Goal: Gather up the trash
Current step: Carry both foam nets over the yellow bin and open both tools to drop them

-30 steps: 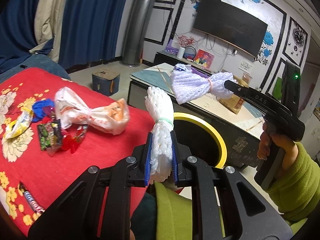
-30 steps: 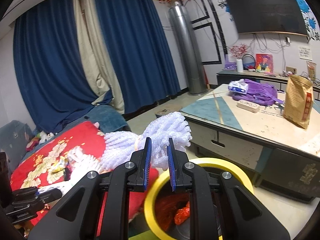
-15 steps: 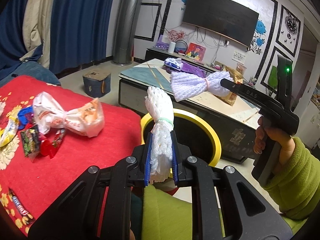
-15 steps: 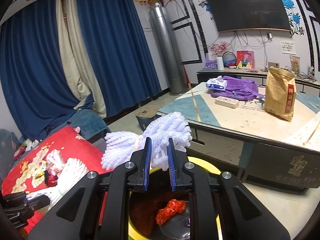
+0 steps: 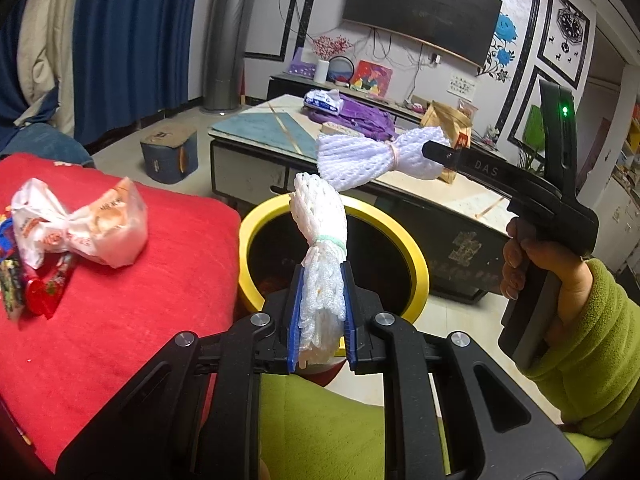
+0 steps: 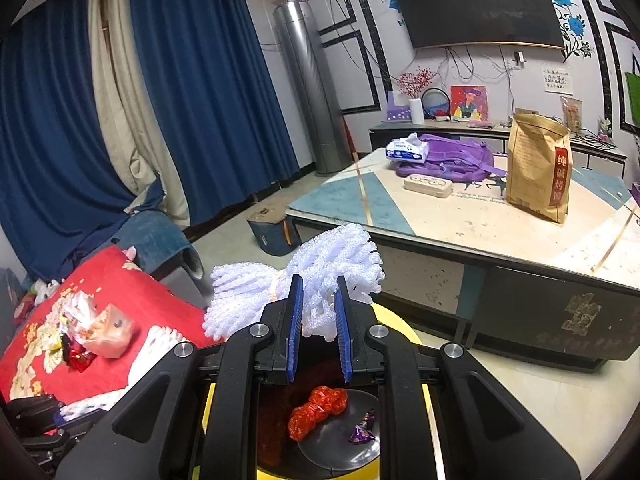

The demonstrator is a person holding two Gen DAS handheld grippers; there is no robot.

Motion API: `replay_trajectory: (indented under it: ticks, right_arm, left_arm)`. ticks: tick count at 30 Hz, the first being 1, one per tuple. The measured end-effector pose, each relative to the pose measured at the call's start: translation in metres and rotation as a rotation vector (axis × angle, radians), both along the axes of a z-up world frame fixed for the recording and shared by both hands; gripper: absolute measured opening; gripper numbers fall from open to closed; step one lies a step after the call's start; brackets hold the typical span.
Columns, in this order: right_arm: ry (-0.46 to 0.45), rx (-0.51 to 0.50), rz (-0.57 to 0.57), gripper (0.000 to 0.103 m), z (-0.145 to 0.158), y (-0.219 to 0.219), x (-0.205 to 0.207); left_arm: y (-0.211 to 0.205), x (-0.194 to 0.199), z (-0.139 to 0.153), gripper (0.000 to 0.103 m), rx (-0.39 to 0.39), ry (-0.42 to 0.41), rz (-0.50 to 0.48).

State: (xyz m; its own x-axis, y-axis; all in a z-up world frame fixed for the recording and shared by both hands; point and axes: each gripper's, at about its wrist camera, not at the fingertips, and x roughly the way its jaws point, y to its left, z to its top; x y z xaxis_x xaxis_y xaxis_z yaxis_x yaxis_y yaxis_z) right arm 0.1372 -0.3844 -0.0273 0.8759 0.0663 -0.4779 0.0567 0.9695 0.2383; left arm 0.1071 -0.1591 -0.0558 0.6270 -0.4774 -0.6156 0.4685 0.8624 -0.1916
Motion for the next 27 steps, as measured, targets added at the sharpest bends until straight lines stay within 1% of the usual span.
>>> replay_trajectory:
  ticks: [7, 14, 27]
  right_arm:
    - [0.044, 0.007, -0.021, 0.015, -0.012, -0.008, 0.007]
    - [0.090, 0.006, -0.022, 0.016, -0.024, -0.009, 0.015]
    - [0.144, 0.023, 0.015, 0.017, -0.036, -0.006, 0.023]
  left_arm:
    - [-0.012, 0.009, -0.018, 0.011, 0.029, 0.036, -0.024]
    - [-0.017, 0.021, -0.031, 0.011, 0.030, 0.076, -0.038]
    - [-0.032, 0.040, -0.049, 0.011, 0.059, 0.118, -0.068]
